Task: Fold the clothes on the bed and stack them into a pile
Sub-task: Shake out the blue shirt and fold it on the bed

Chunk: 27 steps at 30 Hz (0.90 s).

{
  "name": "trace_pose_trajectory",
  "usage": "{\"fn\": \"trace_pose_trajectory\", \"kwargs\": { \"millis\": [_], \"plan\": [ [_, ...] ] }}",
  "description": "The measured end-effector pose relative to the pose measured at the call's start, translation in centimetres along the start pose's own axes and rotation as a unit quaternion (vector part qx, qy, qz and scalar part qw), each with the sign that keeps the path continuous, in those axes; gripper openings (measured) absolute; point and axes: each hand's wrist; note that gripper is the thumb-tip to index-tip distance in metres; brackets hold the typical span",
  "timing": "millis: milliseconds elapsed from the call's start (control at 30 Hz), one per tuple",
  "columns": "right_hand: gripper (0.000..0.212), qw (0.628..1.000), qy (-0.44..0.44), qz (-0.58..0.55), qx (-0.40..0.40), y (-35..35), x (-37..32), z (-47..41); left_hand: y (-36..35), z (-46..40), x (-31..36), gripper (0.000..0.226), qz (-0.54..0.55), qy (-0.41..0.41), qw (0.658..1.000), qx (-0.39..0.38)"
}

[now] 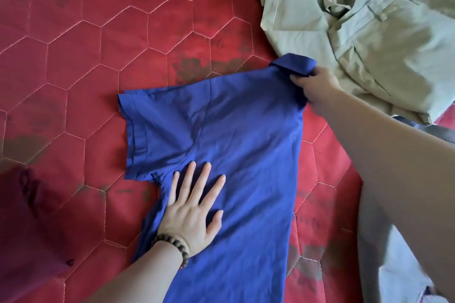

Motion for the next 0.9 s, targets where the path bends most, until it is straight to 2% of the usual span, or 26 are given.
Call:
{"fn": "trace_pose_trajectory", "kwargs": {
  "millis": [33,100,167,200,233,267,333,400,567,667,767,833,900],
  "plan": [
    [0.035,0.998,0.006,0.062,0.024,0.2,0.1,0.1,0.0,0.0,0.0,0.076,0.000,0.000,1.000,0.000],
    [0.044,0.974,0.039,0.179,0.132,0.2,0.3,1.3,0.1,-0.1,0.1,0.076,0.000,-0.001,1.000,-0.001],
    [0.045,0.924,0.177,0.249,0.230,-0.9,0.7,4.2,0.3,-0.1,0.1,0.076,0.002,0.000,1.000,-0.001],
    [0.046,0.891,0.267,0.282,0.234,-1.9,1.5,5.8,0.4,-0.1,0.2,0.076,0.003,0.002,1.000,-0.003],
    [0.048,0.858,0.344,0.324,0.201,-3.0,2.7,7.3,0.5,-0.1,0.2,0.075,0.003,0.003,1.000,-0.006],
    [0.052,0.830,0.385,0.379,0.136,-3.8,4.2,8.5,0.6,-0.2,0.2,0.075,0.003,0.003,1.000,-0.009],
    [0.062,0.793,0.363,0.490,0.015,-4.5,6.7,9.3,0.7,-0.3,0.2,0.074,0.001,0.003,1.000,-0.012],
    [0.064,0.790,0.324,0.521,-0.004,-4.6,7.9,8.3,0.7,-0.2,0.2,0.073,0.001,0.005,1.000,-0.015],
    [0.069,0.801,0.309,0.510,0.060,-4.9,8.7,9.2,0.6,-0.2,0.2,0.071,0.001,0.008,1.000,-0.009],
    [0.072,0.808,0.284,0.515,0.039,-4.6,9.5,9.4,0.6,-0.2,0.3,0.070,-0.003,0.010,1.000,-0.008],
    [0.072,0.801,0.300,0.514,0.058,-4.9,8.9,9.5,0.7,-0.2,0.4,0.070,-0.005,0.011,1.000,-0.006],
    [0.073,0.794,0.308,0.524,0.029,-5.1,9.0,9.8,0.7,-0.2,0.4,0.070,-0.008,0.012,1.000,-0.001],
    [0.072,0.802,0.296,0.517,0.031,-5.2,8.8,10.0,0.6,-0.2,0.4,0.070,-0.006,0.012,1.000,0.001]
  ]
}}
Point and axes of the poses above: each hand's wrist, its own z-axis away from the middle knuckle, its own y-axis out of the back of the hand, x = y × z, and after that the axes turned 2 degrees about x, right-handed
